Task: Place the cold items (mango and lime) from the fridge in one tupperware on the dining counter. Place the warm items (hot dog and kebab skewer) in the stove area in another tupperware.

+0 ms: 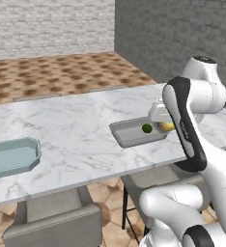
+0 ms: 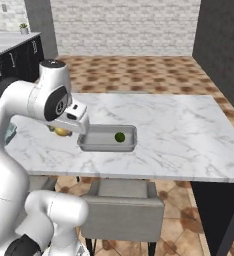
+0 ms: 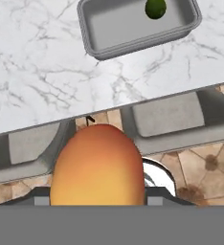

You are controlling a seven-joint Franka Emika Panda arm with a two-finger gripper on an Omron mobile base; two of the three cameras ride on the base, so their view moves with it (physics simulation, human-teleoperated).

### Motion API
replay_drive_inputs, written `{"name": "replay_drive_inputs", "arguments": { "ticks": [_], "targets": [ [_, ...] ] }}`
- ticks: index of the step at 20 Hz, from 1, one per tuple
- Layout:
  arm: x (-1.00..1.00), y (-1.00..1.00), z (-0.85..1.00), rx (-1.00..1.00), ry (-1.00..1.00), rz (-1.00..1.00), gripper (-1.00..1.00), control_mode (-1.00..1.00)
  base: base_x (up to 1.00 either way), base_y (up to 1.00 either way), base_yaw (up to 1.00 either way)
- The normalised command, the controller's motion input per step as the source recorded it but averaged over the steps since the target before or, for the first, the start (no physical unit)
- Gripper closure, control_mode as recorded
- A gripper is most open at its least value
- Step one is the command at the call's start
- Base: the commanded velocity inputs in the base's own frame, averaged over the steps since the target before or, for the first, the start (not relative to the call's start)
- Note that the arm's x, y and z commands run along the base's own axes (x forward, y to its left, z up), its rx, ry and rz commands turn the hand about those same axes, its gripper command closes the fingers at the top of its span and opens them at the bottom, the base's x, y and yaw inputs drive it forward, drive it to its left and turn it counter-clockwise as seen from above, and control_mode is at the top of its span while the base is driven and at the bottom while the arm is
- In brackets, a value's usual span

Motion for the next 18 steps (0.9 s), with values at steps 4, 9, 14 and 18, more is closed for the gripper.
{"name": "replay_drive_inputs", "arguments": {
  "ticks": [4,9,14,18],
  "targets": [
    [0.66,0.0,-0.41,-0.19,0.0,0.0,1.0,-1.0,0.0,0.0,0.0],
    [0.72,0.0,-0.41,-0.14,0.0,0.0,1.0,-1.0,0.0,0.0,0.0],
    [0.7,0.0,-0.42,-0.06,0.01,0.0,1.0,-1.0,0.0,0.0,0.0],
    [0.68,0.0,-0.4,0.0,0.02,0.0,1.0,-1.0,0.0,0.0,0.0]
  ]
}}
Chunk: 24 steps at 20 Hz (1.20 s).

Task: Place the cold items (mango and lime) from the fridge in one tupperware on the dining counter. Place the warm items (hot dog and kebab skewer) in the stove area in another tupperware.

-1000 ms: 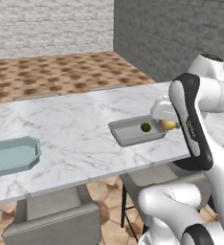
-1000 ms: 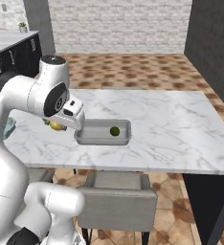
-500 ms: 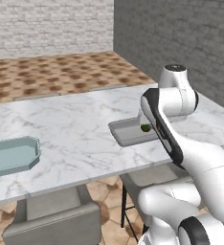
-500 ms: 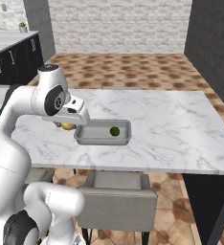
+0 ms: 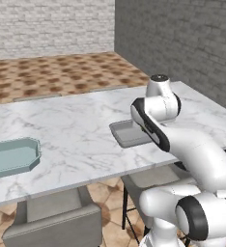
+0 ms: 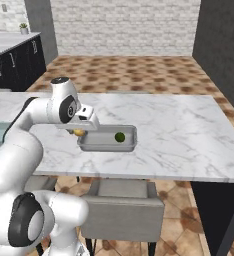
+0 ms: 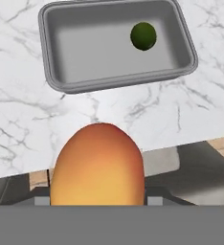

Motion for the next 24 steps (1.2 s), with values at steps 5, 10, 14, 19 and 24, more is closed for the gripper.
{"name": "replay_drive_inputs", "arguments": {
  "ticks": [5,10,14,19,24],
  "targets": [
    [0.62,0.0,-0.38,0.0,0.0,0.0,1.0,-1.0,0.0,0.0,0.0],
    [0.49,0.0,-0.36,0.0,0.0,0.03,1.0,-1.0,0.0,0.0,0.0],
    [0.4,0.0,-0.39,0.0,0.0,0.09,1.0,-1.0,0.0,0.0,0.0],
    [0.42,0.0,-0.41,0.0,0.0,0.09,1.0,-1.0,0.0,0.0,0.0],
    [0.41,0.0,-0.42,0.0,0.0,0.08,1.0,-1.0,0.0,0.0,0.0]
  ]
}}
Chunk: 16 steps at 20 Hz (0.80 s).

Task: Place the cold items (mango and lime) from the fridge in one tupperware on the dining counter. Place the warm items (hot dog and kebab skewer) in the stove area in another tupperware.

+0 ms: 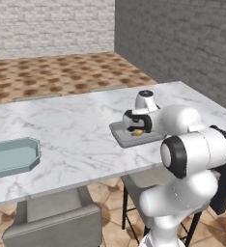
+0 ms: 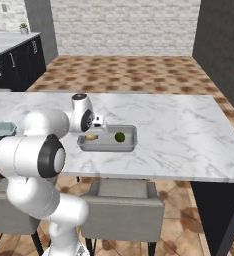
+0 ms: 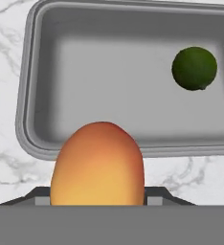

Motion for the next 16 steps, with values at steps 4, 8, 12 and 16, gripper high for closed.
{"name": "replay_drive_inputs", "arguments": {
  "ticks": [4,8,12,16],
  "targets": [
    [0.41,0.0,-0.39,0.0,0.0,0.08,1.0,-1.0,0.0,0.0,0.0],
    [0.44,-0.03,-0.32,0.0,0.0,0.09,1.0,-1.0,0.0,0.0,0.0],
    [0.45,-0.1,-0.28,0.0,0.06,0.18,1.0,-1.0,0.0,0.0,0.0],
    [0.4,-0.13,-0.25,0.0,0.06,0.2,1.0,-1.0,0.0,0.0,0.0]
  ]
}}
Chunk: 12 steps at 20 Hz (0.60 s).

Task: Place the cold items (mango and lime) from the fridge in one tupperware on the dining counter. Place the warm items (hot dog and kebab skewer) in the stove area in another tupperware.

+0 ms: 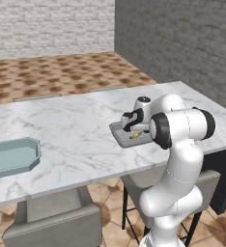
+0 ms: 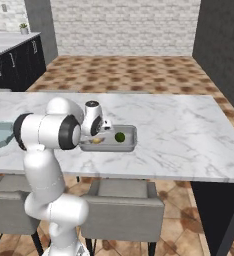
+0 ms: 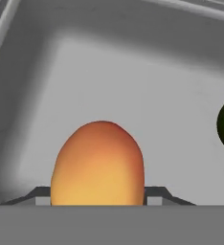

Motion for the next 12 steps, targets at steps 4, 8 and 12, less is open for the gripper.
{"name": "replay_drive_inputs", "arguments": {
  "ticks": [4,8,12],
  "targets": [
    [0.42,-0.09,-0.12,0.0,0.3,0.11,1.0,-1.0,0.0,0.0,0.0],
    [0.5,-0.01,-0.02,0.0,0.58,0.02,1.0,-1.0,0.0,0.0,0.0],
    [0.48,-0.02,-0.11,0.0,0.28,0.04,1.0,-1.0,0.0,0.0,0.0]
  ]
}}
